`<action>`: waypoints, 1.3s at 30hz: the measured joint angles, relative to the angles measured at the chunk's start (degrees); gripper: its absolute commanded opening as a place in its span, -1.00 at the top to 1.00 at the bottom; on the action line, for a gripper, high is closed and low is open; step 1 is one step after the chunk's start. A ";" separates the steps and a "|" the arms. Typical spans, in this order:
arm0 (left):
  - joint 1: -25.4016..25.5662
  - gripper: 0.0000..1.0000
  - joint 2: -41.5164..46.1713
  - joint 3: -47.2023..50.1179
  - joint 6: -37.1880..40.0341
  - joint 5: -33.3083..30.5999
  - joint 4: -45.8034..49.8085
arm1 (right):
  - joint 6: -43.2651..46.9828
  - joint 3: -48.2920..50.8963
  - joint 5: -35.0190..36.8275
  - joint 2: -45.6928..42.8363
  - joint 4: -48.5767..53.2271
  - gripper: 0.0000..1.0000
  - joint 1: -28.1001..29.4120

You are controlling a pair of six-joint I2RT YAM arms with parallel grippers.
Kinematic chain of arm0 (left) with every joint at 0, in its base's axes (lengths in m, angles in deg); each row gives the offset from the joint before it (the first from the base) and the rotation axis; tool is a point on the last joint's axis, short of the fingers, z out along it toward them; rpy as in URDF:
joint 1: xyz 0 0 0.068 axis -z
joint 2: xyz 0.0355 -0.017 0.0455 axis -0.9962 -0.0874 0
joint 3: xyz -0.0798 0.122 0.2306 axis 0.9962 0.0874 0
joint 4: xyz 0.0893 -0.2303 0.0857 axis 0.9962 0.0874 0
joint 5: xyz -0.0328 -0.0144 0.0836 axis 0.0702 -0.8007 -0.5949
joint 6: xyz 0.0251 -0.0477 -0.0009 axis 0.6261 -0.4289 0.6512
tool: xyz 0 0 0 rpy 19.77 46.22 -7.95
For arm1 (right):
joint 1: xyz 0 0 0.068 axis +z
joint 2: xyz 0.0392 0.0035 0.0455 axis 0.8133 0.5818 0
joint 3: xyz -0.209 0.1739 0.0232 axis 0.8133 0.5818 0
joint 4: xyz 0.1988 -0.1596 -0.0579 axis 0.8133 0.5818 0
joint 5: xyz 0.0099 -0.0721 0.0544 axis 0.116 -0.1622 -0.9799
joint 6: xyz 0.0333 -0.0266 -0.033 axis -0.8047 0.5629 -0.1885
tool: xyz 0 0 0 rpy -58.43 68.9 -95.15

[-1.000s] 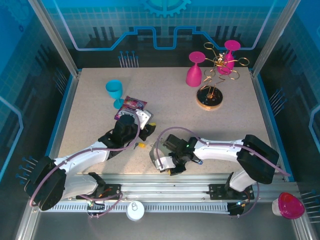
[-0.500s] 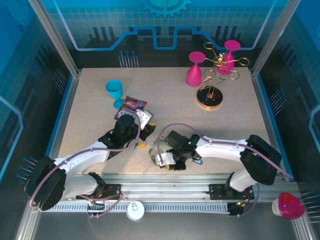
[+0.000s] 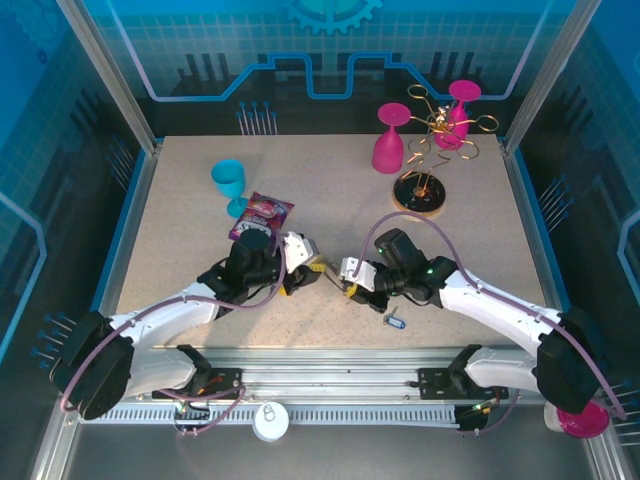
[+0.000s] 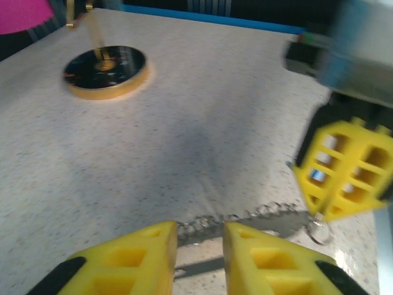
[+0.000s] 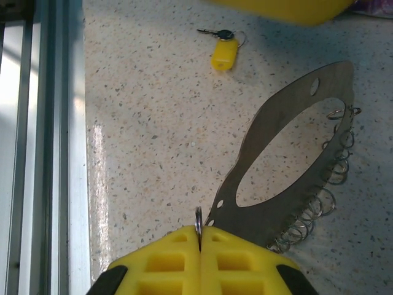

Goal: Put the keys on the keyring

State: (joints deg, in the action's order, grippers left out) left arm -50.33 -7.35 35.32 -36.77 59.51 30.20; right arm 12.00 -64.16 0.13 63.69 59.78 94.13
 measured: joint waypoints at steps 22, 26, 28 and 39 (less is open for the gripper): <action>0.00 0.32 -0.52 0.35 7.65 19.80 0.52 | -2.78 0.11 -2.78 -3.08 -6.97 1.00 -0.42; 0.00 0.46 -1.73 0.35 9.05 19.63 1.51 | -1.88 0.11 -3.56 -4.15 -8.79 1.00 -0.37; 0.00 0.47 -2.47 0.35 9.35 19.04 2.14 | -1.05 0.11 -4.13 -4.26 -9.29 1.00 -0.24; 0.00 0.40 -3.08 0.35 9.99 16.52 2.69 | 4.44 0.04 -4.59 -3.87 -8.22 1.00 1.09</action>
State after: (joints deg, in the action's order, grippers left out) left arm -50.33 -10.43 35.67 -26.78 76.03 32.89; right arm 16.44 -64.11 -4.46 59.83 51.56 95.22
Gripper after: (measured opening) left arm 0.282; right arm 0.058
